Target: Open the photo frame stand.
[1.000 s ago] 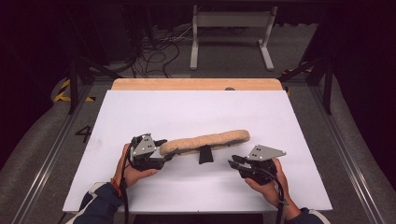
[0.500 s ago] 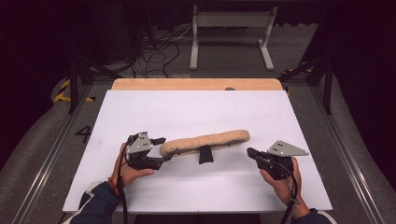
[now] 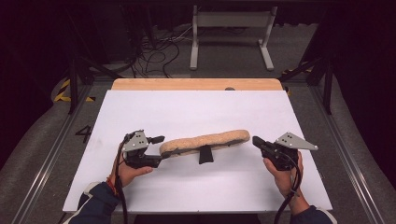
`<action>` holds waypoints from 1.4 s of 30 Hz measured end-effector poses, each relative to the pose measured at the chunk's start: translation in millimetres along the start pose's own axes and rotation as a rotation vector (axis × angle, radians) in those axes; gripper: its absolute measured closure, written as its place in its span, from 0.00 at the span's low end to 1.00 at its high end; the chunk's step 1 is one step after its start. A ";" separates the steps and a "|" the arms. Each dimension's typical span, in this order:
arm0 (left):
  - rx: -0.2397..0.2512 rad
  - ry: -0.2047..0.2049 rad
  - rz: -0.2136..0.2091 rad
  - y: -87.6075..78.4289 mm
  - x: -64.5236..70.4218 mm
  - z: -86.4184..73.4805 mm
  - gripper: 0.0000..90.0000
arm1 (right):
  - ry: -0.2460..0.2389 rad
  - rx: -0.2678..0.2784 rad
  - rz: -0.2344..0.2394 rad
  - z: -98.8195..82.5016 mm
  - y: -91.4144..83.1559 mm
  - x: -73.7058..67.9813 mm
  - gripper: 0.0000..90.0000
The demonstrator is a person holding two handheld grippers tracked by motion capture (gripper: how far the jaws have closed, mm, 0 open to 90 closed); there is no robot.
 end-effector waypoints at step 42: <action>-0.032 0.031 -0.032 9.6 4.6 -2.4 0.61 | 0.050 -0.048 0.010 8.6 24.3 6.1 1.00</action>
Point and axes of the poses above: each handheld gripper's, and its own axes: y roughly forward along the jaws, z roughly out of its top, x roughly to its right, the point moved 4 cm from there along y, roughly forward along the jaws, and after that the axes turned 1 degree about z, right-handed, at the moved point
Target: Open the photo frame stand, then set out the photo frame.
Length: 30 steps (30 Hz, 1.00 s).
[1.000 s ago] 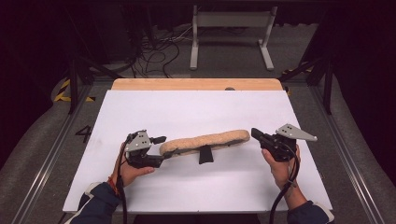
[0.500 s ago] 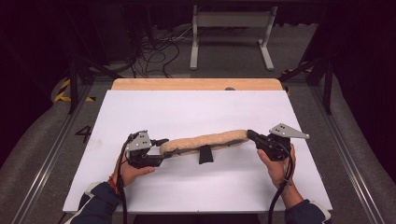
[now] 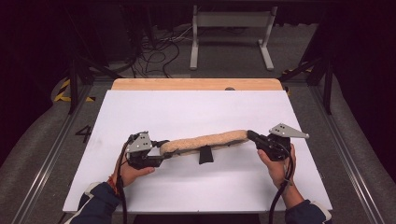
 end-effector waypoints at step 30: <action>-0.010 0.006 -0.028 -6.7 7.9 -1.5 0.63 | 0.007 -0.007 0.003 8.8 -3.4 1.6 0.89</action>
Point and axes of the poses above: each handheld gripper's, and its own axes: y roughly forward along the jaws, z roughly out of its top, x roughly to its right, the point moved 4 cm from there along y, roughly forward along the jaws, and after that the axes turned 1 degree about z, right-handed, at the moved point
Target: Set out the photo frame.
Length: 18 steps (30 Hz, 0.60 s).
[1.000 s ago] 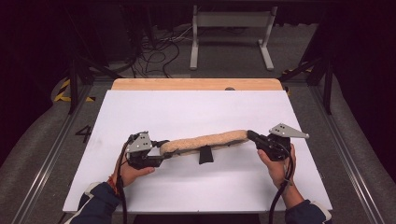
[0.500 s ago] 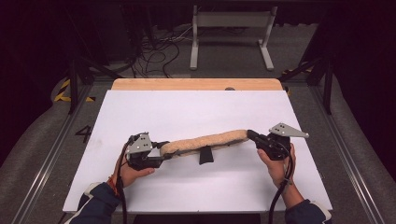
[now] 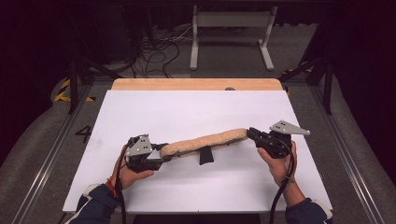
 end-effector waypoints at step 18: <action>-0.047 0.095 -0.005 -1.9 19.1 2.3 0.69 | -0.037 -0.135 0.054 -14.2 15.4 -18.7 0.95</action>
Point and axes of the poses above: each handheld gripper's, and its own axes: y roughly forward along the jaws, z roughly out of its top, x roughly to its right, the point moved 4 cm from there along y, roughly forward along the jaws, and after that the axes turned 1 degree about z, right-handed, at the moved point
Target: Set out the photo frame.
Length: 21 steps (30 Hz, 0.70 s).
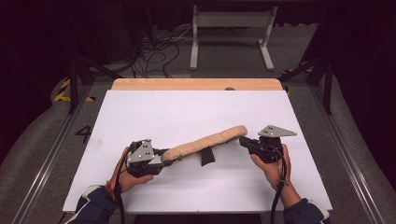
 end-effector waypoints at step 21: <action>-0.002 0.047 -0.072 5.6 35.2 7.9 0.72 | 0.068 0.005 -0.013 16.0 30.3 16.5 0.94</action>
Point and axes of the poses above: each handheld gripper's, and its own axes: y roughly forward along the jaws, z roughly out of its top, x roughly to its right, the point moved 4 cm from there along y, roughly forward along the jaws, and after that the axes turned 1 degree about z, right-handed, at the moved point
